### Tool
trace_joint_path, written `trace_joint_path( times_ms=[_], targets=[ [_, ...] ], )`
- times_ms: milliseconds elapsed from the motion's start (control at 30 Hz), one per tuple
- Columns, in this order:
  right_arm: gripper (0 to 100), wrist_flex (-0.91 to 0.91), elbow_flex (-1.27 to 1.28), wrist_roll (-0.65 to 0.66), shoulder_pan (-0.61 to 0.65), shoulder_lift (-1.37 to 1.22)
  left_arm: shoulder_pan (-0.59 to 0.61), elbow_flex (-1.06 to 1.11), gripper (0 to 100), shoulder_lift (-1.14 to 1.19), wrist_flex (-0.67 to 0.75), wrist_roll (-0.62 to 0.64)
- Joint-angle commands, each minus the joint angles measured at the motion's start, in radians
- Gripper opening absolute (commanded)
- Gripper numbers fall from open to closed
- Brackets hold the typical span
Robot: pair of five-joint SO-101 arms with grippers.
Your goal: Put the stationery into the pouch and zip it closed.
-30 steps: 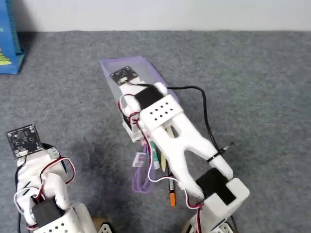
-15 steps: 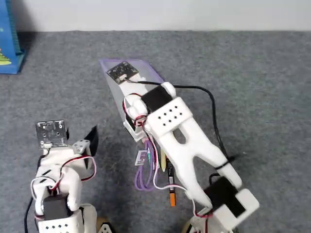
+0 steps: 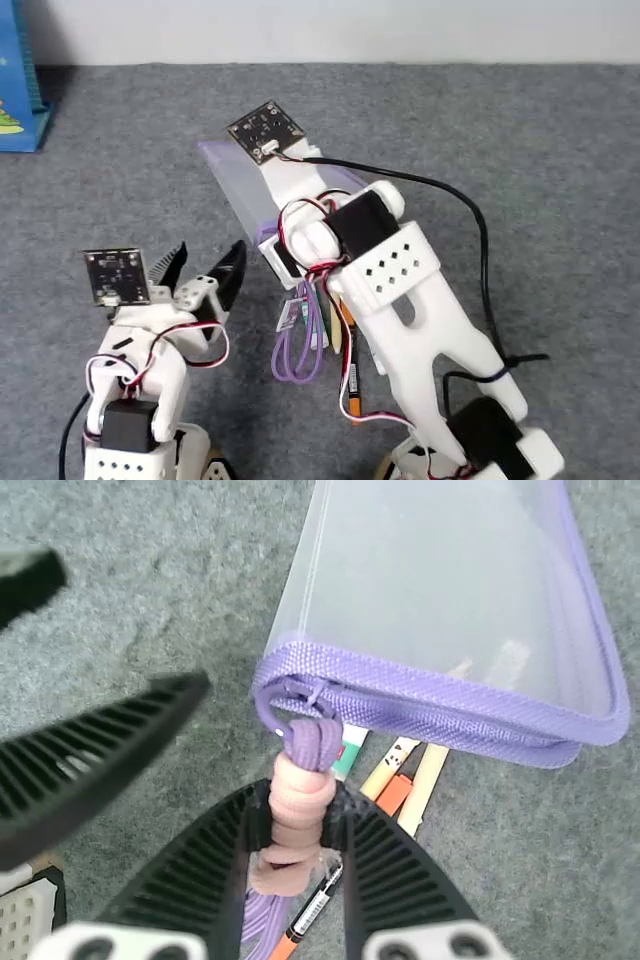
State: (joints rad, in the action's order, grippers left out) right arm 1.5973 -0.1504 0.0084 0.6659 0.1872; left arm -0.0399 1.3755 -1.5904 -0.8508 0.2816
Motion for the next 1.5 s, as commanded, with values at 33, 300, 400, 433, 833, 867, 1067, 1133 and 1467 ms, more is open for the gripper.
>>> trace_joint_path(
  times_ms=[33, 300, 400, 433, 833, 867, 1067, 1133, 1467],
  targets=[
    [0.8, 0.008, -0.049, 0.003, -0.001, 0.056, -0.041, -0.007, 27, -0.011, 0.041, 0.009],
    [0.8, 0.022, -0.049, -0.037, 0.061, 0.056, -0.046, 0.024, 27, -0.009, 0.075, 0.002],
    [0.8, 0.022, -0.049, -0.063, 0.061, 0.056, -0.063, 0.094, 27, -0.009, 0.15, -0.052],
    [0.8, 0.022, -0.049, -0.064, 0.061, 0.056, -0.071, 0.117, 27, -0.009, 0.175, -0.061],
    [0.8, 0.087, -0.054, -0.061, 0.099, 0.058, -0.077, 0.154, 16, -0.005, 0.224, -0.13],
    [0.8, 0.087, -0.054, -0.061, 0.102, 0.058, -0.077, 0.154, 14, -0.005, 0.224, -0.14],
    [0.8, 0.094, -0.054, -0.061, 0.099, 0.058, -0.078, 0.18, 8, -0.009, 0.226, -0.196],
    [0.8, 0.094, -0.054, -0.061, 0.099, 0.058, -0.078, 0.18, 6, -0.009, 0.224, -0.198],
    [0.8, 0.114, -0.054, -0.058, -0.065, 0.124, -0.069, 0.163, 1, -0.011, 0.152, -0.192]
  ],
)
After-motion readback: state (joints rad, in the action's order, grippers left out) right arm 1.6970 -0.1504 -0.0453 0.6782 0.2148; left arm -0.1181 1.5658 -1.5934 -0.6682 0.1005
